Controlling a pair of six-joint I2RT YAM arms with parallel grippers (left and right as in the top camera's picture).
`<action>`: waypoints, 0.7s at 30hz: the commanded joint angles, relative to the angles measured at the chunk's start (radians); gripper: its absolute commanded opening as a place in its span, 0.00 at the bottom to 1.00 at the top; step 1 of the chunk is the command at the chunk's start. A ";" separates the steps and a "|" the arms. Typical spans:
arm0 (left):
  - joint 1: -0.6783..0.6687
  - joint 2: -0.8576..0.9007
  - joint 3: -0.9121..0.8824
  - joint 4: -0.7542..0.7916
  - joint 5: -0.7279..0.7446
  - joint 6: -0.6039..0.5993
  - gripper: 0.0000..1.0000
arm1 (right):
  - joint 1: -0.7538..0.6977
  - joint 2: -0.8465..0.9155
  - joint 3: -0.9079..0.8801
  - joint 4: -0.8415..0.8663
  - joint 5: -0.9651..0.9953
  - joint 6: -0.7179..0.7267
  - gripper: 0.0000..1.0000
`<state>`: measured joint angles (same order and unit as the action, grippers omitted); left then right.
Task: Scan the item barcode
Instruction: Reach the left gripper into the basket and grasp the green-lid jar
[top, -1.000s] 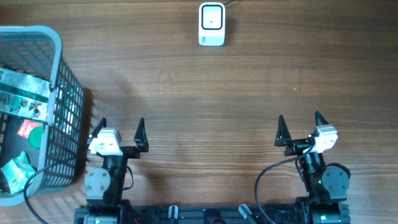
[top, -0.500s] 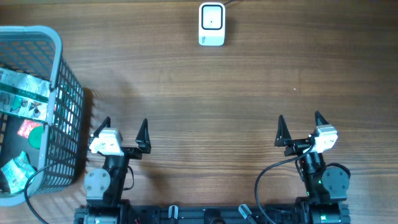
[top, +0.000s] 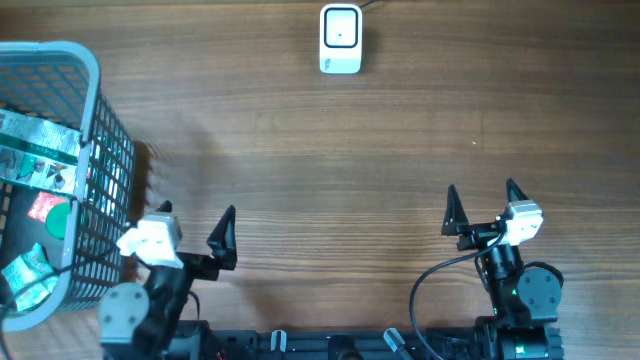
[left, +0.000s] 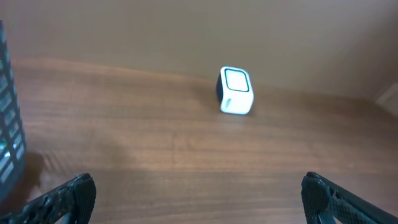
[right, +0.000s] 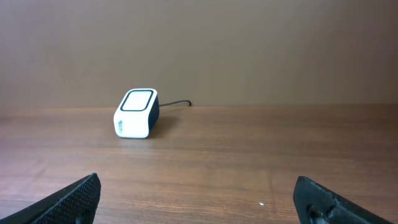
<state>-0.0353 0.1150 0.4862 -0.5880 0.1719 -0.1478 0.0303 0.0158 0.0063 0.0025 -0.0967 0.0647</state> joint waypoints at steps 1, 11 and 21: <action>0.005 0.177 0.228 -0.043 0.037 -0.044 1.00 | 0.006 0.002 -0.001 0.003 -0.005 -0.012 1.00; 0.006 0.479 0.459 0.037 0.235 -0.082 1.00 | 0.006 0.002 -0.001 0.003 -0.005 -0.012 1.00; 0.013 0.803 0.935 -0.261 -0.563 -0.320 1.00 | 0.006 0.002 -0.001 0.003 -0.005 -0.012 1.00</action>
<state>-0.0353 0.8146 1.2442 -0.7498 -0.0299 -0.3466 0.0303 0.0185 0.0063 0.0002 -0.0967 0.0647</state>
